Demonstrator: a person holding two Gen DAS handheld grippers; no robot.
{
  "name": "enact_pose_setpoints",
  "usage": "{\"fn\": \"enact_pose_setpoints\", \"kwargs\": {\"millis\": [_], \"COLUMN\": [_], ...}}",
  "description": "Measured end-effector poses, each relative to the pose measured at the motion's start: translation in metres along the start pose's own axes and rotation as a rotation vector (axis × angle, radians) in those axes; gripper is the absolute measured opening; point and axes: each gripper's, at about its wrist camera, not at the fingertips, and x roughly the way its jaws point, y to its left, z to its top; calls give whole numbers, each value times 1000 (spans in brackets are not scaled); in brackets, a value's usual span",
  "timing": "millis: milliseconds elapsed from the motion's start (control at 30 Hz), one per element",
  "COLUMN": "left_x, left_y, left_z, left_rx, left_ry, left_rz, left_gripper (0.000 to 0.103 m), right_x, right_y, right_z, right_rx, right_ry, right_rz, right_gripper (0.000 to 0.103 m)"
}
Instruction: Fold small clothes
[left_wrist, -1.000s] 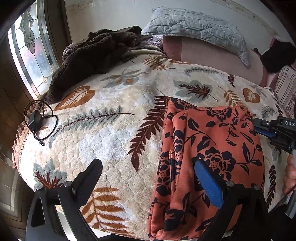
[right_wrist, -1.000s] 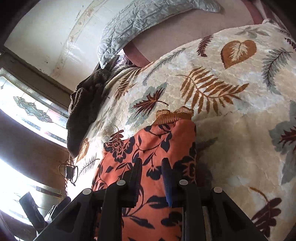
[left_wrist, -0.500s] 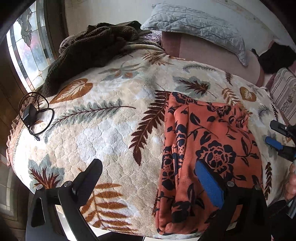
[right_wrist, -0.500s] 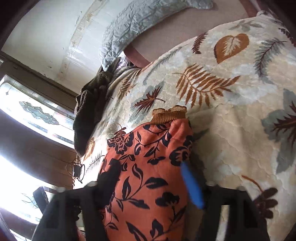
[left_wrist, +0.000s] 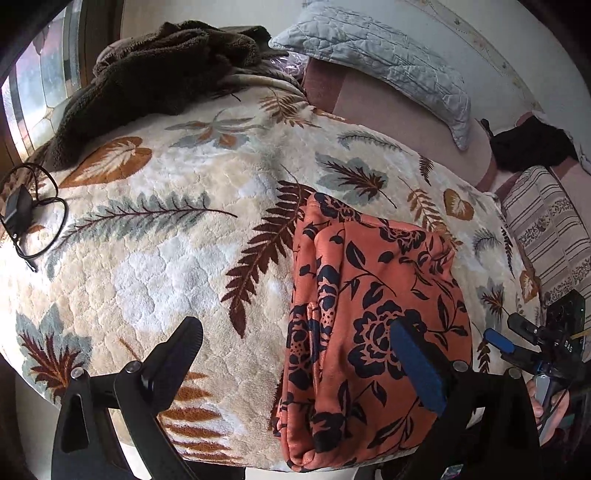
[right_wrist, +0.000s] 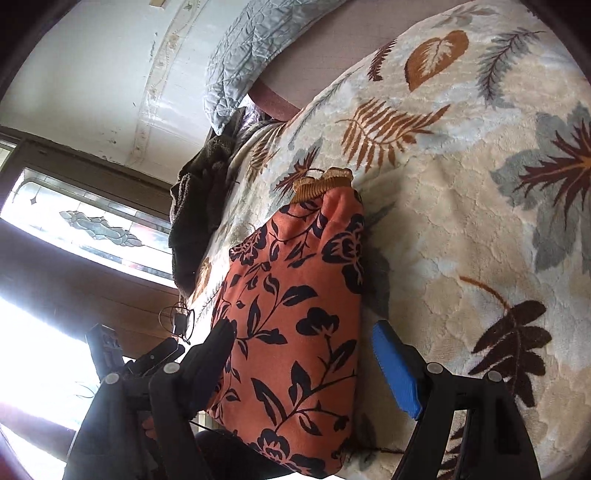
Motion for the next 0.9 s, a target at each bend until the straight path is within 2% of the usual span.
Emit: {"fn": "enact_pose_setpoints", "kwargs": {"millis": [100, 200, 333, 567, 767, 900], "left_x": [-14, -34, -61, -99, -124, -137], "left_y": [-18, -33, -44, -61, -73, -79], "left_z": [-2, -5, -8, -15, -25, -32], "left_rx": [79, 144, 168, 179, 172, 185], "left_ry": [-84, -177, -266, -346, -394, -424], "left_rz": [128, 251, 334, 371, 391, 411], "left_gripper": [101, 101, 101, 101, 101, 101], "right_x": [-1, -10, -25, -52, -74, -81], "right_y": [8, 32, 66, 118, 149, 157], "right_z": [-1, -8, -27, -58, -78, -90], "right_rx": [-47, -154, -285, -430, -491, -514], "right_ry": [-27, -81, -141, -215, -287, -302], "right_rz": [-16, -48, -120, -260, -307, -314], "right_gripper": [80, 80, 80, 80, 80, 80]}}
